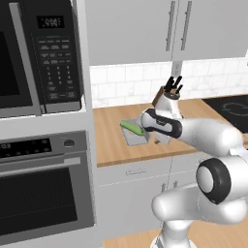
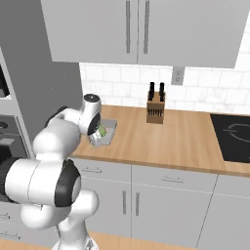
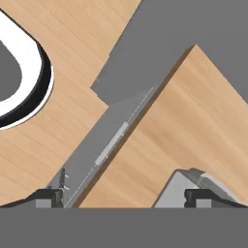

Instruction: Take the meat container that has the fish and place it on the second highest rack of the freezer. Then take the vegetable container that has the garlic and corn and place it on the highest rack of the freezer.

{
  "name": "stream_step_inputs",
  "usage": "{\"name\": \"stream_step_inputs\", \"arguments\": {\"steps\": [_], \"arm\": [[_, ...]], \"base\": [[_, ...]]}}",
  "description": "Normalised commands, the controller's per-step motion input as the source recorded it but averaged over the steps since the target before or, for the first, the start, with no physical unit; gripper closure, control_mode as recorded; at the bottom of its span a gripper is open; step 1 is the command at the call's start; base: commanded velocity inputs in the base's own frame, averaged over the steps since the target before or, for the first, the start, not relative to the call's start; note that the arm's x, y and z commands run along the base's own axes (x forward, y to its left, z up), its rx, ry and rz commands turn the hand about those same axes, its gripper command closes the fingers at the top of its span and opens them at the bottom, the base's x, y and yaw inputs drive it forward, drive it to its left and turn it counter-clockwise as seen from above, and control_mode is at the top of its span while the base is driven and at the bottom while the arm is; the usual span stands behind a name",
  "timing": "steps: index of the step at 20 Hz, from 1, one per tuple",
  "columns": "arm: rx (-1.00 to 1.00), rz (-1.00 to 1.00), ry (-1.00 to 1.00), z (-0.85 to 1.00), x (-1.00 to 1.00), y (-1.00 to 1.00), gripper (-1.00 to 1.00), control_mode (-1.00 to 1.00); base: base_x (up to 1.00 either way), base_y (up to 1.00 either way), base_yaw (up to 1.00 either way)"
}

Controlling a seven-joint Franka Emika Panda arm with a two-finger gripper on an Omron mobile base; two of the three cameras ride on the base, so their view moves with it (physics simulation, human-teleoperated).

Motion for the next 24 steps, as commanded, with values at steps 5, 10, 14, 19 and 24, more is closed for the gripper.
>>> {"name": "stream_step_inputs", "arguments": {"steps": [5, 10, 14, 19, 24], "arm": [[0.00, -0.02, 0.10, -0.25, 0.50, 0.00, -1.00, -1.00], [0.00, -0.03, 0.09, -0.29, 0.38, 0.02, -1.00, -1.00], [0.00, -0.07, 0.06, -0.32, 0.28, 0.09, -1.00, -1.00], [0.00, -0.09, 0.06, -0.25, 0.43, 0.10, -1.00, -1.00], [-0.01, -0.11, 0.04, -0.30, 0.41, 0.08, -1.00, -1.00]], "base": [[0.00, 0.00, 0.00], [0.00, 0.00, 0.00], [0.00, 0.00, 0.00], [0.00, 0.00, 0.00], [0.00, 0.00, 0.00]]}}
